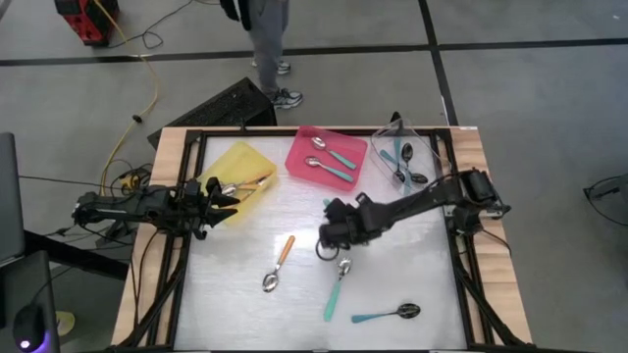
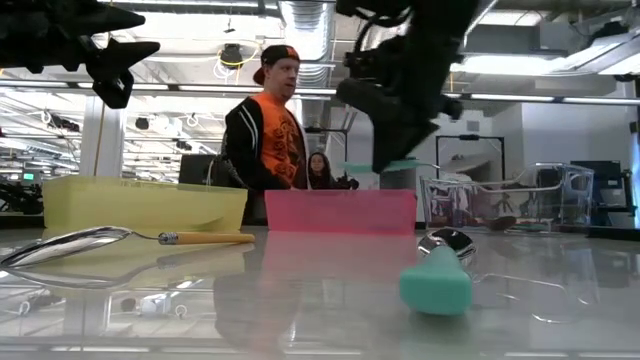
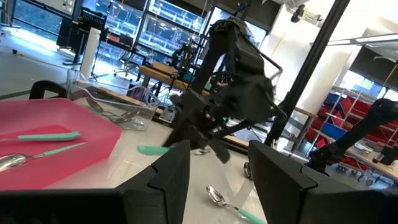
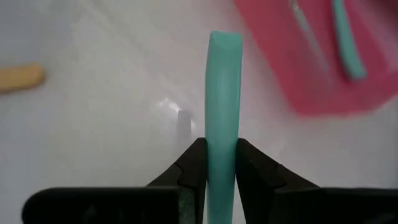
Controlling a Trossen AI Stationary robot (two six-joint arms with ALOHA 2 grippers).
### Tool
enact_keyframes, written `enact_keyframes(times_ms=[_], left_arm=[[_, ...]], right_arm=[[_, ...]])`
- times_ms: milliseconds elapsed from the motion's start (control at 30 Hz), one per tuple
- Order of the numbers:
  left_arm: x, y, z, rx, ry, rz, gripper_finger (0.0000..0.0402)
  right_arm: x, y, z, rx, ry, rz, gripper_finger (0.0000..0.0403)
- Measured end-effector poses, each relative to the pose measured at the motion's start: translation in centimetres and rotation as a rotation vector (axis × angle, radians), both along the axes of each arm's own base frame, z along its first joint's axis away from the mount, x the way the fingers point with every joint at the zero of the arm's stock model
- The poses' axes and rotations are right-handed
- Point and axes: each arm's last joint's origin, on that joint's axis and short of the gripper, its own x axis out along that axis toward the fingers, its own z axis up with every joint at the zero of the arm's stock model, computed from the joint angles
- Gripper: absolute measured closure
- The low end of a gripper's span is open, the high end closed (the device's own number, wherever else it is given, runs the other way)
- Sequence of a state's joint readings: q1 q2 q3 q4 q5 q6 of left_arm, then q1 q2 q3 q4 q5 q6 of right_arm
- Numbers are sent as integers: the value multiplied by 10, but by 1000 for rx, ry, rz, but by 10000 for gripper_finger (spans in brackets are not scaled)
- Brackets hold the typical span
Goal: Sort silverware by color (type)
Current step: Put the green spoon into the red bin
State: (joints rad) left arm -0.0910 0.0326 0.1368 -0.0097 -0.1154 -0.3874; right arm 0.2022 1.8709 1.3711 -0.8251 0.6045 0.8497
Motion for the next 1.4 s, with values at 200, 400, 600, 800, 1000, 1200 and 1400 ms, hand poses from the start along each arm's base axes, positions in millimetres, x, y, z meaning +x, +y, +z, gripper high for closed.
enact_keyframes(times_ms=[200, 400, 600, 800, 1000, 1200, 1400], left_arm=[[0, 0, 0, 1, 1, -6, 253], [0, 0, -1, 2, 13, -5, 253], [0, 0, -3, 4, 33, -5, 253], [0, 0, -4, 4, 37, -4, 253], [0, 0, -4, 4, 38, -4, 253], [0, 0, -4, 5, 39, -3, 253], [0, 0, -5, 6, 47, -3, 253]], right_arm=[[17, -32, 12, 3, -20, 83, 313], [31, -55, 21, 32, -93, 168, 313], [39, -73, 25, 39, -124, 291, 313], [39, -96, 25, 69, -126, 323, 313], [40, -120, 28, 31, -136, 356, 313], [40, -154, 33, 79, -224, 461, 313], [34, -189, 36, 88, -284, 545, 313]])
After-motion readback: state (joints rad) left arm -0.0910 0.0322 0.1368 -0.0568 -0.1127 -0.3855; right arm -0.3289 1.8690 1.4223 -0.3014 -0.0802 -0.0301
